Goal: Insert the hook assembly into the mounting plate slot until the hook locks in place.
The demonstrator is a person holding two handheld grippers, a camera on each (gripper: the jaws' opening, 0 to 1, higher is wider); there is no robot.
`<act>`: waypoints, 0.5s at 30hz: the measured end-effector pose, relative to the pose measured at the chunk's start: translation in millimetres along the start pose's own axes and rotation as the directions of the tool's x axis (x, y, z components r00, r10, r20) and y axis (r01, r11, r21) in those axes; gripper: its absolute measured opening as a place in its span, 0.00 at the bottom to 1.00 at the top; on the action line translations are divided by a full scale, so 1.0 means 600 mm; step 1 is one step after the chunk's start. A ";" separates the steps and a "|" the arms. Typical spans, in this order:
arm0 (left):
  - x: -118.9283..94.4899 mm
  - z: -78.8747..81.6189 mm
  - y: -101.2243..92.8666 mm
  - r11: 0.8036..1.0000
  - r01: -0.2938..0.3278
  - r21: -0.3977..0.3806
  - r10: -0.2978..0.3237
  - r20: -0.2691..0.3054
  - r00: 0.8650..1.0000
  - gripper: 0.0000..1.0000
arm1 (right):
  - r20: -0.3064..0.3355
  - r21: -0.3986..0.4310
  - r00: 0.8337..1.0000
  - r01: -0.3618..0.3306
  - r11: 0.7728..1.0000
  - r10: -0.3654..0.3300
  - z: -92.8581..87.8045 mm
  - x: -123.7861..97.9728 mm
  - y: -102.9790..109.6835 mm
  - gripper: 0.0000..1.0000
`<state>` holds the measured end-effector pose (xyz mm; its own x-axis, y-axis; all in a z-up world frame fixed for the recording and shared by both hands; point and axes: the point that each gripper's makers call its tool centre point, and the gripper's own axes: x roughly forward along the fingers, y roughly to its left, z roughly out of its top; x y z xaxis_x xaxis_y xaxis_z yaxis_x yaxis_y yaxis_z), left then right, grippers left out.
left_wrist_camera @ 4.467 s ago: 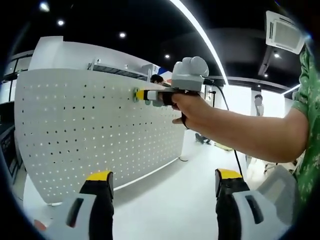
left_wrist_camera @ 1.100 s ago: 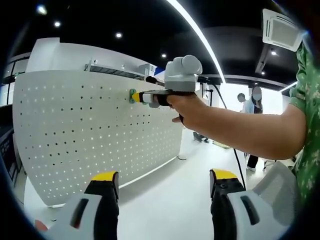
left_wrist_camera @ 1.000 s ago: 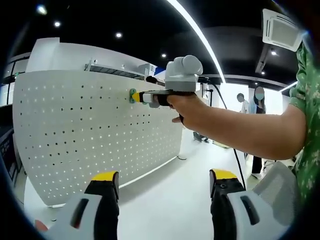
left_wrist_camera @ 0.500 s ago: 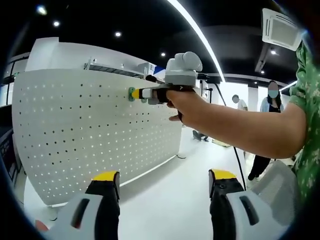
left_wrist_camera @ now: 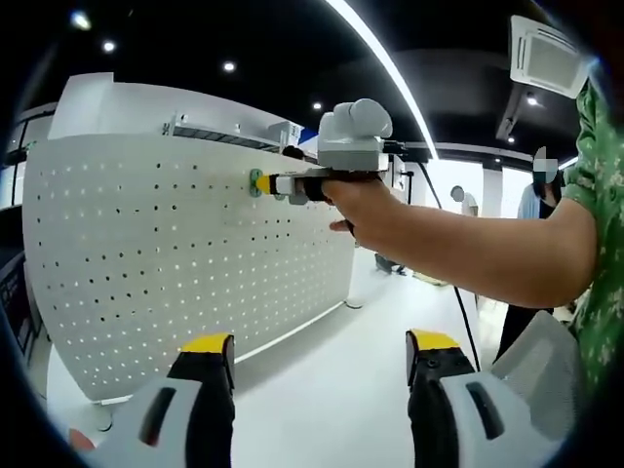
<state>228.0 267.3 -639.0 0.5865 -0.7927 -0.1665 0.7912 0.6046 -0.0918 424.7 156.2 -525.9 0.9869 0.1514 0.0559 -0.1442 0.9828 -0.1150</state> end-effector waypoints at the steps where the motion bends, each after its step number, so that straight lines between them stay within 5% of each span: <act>1: 0.000 0.000 0.000 1.000 -0.001 0.000 0.001 0.000 1.000 0.73 | -0.003 -0.018 1.000 0.002 1.000 -0.002 -0.001 0.001 -0.004 0.00; 15: -0.005 -0.002 0.000 1.000 -0.006 0.002 0.006 -0.005 1.000 0.72 | 0.035 -0.093 0.999 0.041 0.995 -0.038 0.000 -0.003 0.003 0.00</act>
<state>225.9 269.5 -640.0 0.5903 -0.7888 -0.1716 0.7880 0.6091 -0.0893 422.7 157.9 -526.2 0.9885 0.1179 0.0949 -0.0965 0.9740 -0.2048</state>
